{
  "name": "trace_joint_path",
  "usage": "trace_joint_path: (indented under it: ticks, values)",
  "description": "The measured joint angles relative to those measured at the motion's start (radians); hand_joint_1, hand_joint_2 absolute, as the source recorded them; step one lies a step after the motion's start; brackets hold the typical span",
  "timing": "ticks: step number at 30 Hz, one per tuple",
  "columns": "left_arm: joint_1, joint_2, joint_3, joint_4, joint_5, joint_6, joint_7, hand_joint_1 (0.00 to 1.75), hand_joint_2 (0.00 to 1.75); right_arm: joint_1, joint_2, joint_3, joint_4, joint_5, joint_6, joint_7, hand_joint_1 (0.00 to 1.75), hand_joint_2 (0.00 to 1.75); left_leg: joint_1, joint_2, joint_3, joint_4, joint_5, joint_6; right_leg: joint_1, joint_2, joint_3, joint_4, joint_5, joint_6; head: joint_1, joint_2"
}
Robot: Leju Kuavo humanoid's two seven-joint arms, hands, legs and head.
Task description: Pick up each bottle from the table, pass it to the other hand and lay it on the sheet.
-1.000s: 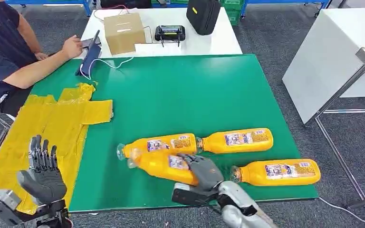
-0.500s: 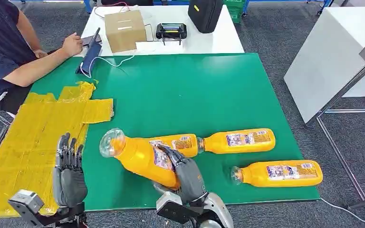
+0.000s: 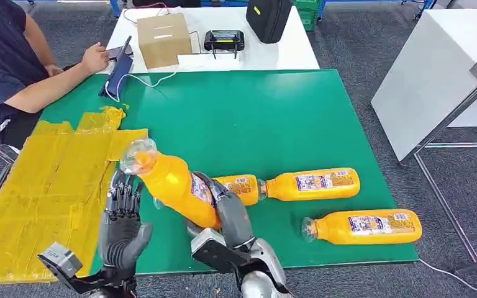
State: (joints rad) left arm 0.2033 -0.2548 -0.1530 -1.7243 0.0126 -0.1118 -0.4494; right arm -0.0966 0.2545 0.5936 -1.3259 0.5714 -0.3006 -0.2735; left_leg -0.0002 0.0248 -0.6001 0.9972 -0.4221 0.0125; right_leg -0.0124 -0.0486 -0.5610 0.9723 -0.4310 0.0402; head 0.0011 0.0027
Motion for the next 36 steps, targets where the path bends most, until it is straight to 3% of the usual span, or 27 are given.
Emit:
trace_joint_path:
  ticks: [16,26,32,36]
  values:
    - [0.003,0.004,-0.034,0.000,0.037,-0.077,-0.024,0.00,1.75,-0.140,0.043,0.096,0.181,-0.012,0.049,0.055,1.75,1.75,0.000,0.000,-0.001,0.000,0.000,0.000,0.000,0.000,-0.001,0.000,0.000,0.000,0.000,0.000]
    - [0.050,0.018,0.046,-0.006,0.059,-0.084,-0.040,0.00,1.75,-0.227,0.066,0.205,0.279,0.113,0.106,0.102,1.75,1.75,0.000,0.000,-0.002,0.000,0.000,0.000,0.000,0.000,-0.002,0.000,-0.001,0.000,0.000,0.000]
    - [0.068,0.020,0.075,-0.008,0.060,-0.082,-0.053,0.00,1.75,-0.248,0.064,0.242,0.292,0.129,0.137,0.095,1.75,1.75,0.000,0.000,-0.002,0.000,0.000,0.000,0.000,0.000,-0.003,0.000,0.000,0.000,0.000,0.000]
    - [0.074,0.018,0.101,-0.011,0.050,-0.082,-0.057,0.00,1.75,-0.243,0.058,0.340,0.292,0.168,0.180,0.068,1.75,1.75,0.000,0.000,-0.003,0.000,0.000,0.000,0.001,0.000,-0.004,0.000,0.000,0.000,-0.001,0.000]
